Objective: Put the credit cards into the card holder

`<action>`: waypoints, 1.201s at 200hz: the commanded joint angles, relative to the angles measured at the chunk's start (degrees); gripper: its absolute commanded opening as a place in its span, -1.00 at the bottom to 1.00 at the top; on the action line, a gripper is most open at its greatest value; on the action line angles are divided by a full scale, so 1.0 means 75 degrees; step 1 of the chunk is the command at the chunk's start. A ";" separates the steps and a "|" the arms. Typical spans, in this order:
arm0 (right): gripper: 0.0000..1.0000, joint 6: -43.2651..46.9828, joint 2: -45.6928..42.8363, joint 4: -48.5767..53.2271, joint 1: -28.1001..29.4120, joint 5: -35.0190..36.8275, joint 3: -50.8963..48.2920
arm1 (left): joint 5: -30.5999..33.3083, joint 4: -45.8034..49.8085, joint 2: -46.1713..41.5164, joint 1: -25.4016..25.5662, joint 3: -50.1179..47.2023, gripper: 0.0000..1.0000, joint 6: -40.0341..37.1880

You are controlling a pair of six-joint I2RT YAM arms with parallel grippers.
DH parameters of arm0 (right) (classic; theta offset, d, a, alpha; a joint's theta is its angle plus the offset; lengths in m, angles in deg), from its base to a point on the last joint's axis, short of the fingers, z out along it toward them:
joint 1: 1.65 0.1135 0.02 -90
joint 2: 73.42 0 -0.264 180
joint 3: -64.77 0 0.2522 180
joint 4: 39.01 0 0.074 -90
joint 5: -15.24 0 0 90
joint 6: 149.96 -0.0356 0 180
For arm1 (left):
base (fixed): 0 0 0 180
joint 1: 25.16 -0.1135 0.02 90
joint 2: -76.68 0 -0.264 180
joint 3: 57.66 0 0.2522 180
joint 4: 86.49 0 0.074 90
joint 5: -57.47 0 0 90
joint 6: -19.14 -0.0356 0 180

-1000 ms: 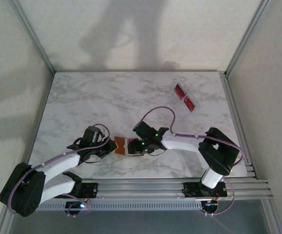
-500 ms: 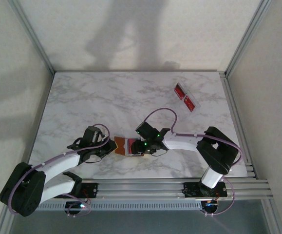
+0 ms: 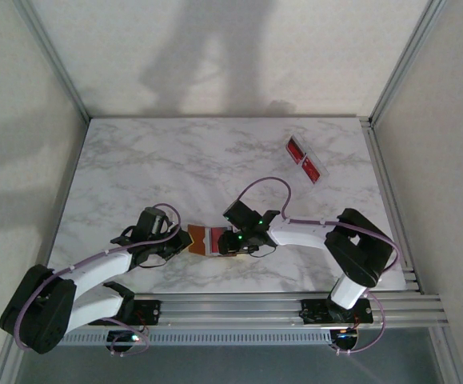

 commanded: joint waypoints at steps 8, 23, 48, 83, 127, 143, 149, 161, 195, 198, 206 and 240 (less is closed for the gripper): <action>-0.08 0.0190 -0.0306 0.0370 0.0014 0.0239 0.0139 | 0.0035 0.0166 0.0057 0.0059 -0.0042 -1.00 -0.0021; -0.16 0.0234 -0.0303 0.0271 0.0014 0.0113 0.0140 | 0.0065 0.0128 0.0070 0.0059 -0.0057 -1.00 -0.0011; -0.29 0.0244 -0.0163 0.0154 0.0018 0.0011 0.0152 | 0.0010 0.0141 0.0225 0.0061 0.0026 -1.00 -0.0085; -0.39 0.0253 0.0129 0.0018 0.0026 -0.0114 0.0214 | -0.0036 0.0075 0.0252 0.0071 -0.0014 -1.00 -0.0057; -0.57 0.0253 0.0210 -0.0037 0.0012 -0.0212 0.0257 | -0.0011 0.0156 0.0196 0.0071 0.0014 -1.00 -0.0105; -0.62 0.0269 0.0184 0.0006 0.0019 -0.0174 0.0269 | -0.0026 0.0138 0.0216 0.0077 0.0025 -1.00 -0.0105; -0.66 0.0287 0.0172 0.0029 0.0012 -0.0186 0.0280 | -0.0026 0.0138 0.0217 0.0072 0.0033 -1.00 -0.0105; -0.68 0.0296 0.0154 0.0027 0.0020 -0.0172 0.0282 | -0.0026 0.0143 0.0237 0.0078 0.0050 -1.00 -0.0117; -0.73 0.0311 0.0136 -0.0019 0.0015 -0.0212 0.0293 | -0.0049 0.0164 0.0263 0.0071 0.0070 -1.00 -0.0140; -0.73 0.0307 0.0136 -0.0031 0.0018 -0.0205 0.0293 | -0.0049 0.0162 0.0261 0.0071 0.0070 -1.00 -0.0151; -0.73 0.0304 0.0125 -0.0054 0.0013 -0.0234 0.0293 | -0.0055 0.0173 0.0263 0.0071 0.0073 -1.00 -0.0152; -0.68 0.0311 0.0168 -0.0166 0.0016 -0.0338 0.0340 | -0.0055 0.0173 0.0277 0.0072 0.0076 -1.00 -0.0175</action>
